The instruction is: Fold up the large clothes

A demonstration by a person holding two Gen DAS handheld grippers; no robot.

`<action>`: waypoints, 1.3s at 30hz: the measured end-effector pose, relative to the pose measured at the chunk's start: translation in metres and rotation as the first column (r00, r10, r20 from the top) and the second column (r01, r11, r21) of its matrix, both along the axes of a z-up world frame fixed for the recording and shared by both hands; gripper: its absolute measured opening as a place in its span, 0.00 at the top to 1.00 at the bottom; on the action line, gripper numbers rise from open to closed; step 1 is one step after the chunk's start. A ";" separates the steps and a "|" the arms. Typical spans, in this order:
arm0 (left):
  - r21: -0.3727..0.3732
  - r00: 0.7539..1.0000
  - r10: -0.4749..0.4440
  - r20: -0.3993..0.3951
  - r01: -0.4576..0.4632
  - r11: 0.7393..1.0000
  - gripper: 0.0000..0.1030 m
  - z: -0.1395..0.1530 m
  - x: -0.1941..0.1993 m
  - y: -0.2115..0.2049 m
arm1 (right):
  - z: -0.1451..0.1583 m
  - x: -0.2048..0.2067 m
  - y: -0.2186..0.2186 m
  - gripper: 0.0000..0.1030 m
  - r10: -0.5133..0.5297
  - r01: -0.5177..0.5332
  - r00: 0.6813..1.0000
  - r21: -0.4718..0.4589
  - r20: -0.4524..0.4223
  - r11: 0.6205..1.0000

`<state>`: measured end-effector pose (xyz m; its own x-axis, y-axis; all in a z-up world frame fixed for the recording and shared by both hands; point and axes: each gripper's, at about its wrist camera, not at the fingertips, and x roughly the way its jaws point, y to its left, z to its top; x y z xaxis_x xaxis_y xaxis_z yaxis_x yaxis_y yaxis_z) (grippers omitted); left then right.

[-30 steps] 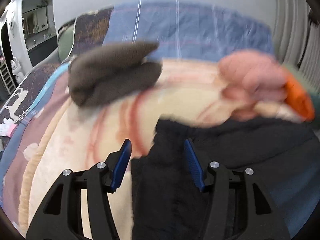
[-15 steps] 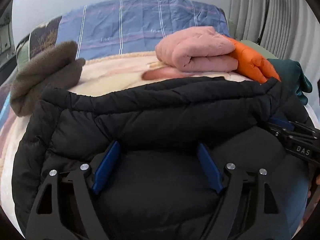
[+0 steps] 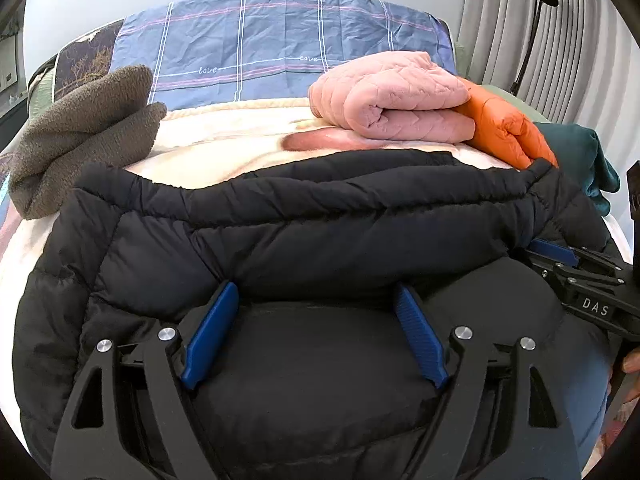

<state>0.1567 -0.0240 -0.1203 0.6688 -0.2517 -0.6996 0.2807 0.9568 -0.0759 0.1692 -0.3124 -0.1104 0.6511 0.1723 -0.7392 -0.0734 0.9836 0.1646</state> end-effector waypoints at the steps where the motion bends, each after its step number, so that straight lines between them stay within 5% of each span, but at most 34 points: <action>1: 0.002 1.000 0.003 -0.004 -0.003 1.000 0.20 -0.001 0.001 -0.001 | -0.001 0.001 0.001 0.50 0.002 -0.002 1.000 -0.003 -0.001 1.000; 9: -0.004 0.999 0.031 -0.032 -0.031 0.999 0.17 0.004 0.007 0.000 | 0.001 -0.002 0.000 0.50 0.002 -0.002 1.000 0.004 0.020 1.000; 15: -0.197 0.999 0.018 -0.041 -0.026 0.980 0.25 0.042 0.011 0.012 | 0.007 -0.008 -0.010 0.50 -0.031 0.027 0.998 0.092 0.045 0.995; 18: -0.146 1.000 0.018 -0.013 -0.020 0.989 0.25 0.047 0.021 0.001 | 0.005 -0.007 -0.002 0.49 -0.021 0.019 0.999 0.037 0.040 0.999; 22: 0.027 0.998 0.034 -0.057 -0.033 0.999 0.19 0.002 0.044 -0.015 | 0.003 -0.005 0.001 0.49 -0.010 0.010 1.000 0.026 0.024 1.000; 36: 0.028 0.996 0.062 -0.065 -0.060 0.998 0.18 -0.007 0.043 -0.012 | 0.007 0.000 0.000 0.49 0.013 -0.013 1.000 0.022 -0.008 1.000; 39: 0.024 0.996 0.060 -0.065 -0.059 0.998 0.18 -0.006 0.043 -0.012 | 0.023 -0.003 -0.009 0.40 -0.009 0.009 1.000 0.042 0.006 0.999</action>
<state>0.2002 -0.0359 -0.1264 0.6344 -0.1970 -0.7475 0.2184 0.9733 -0.0711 0.1657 -0.3210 -0.0870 0.6576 0.1970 -0.7271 -0.0657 0.9765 0.2051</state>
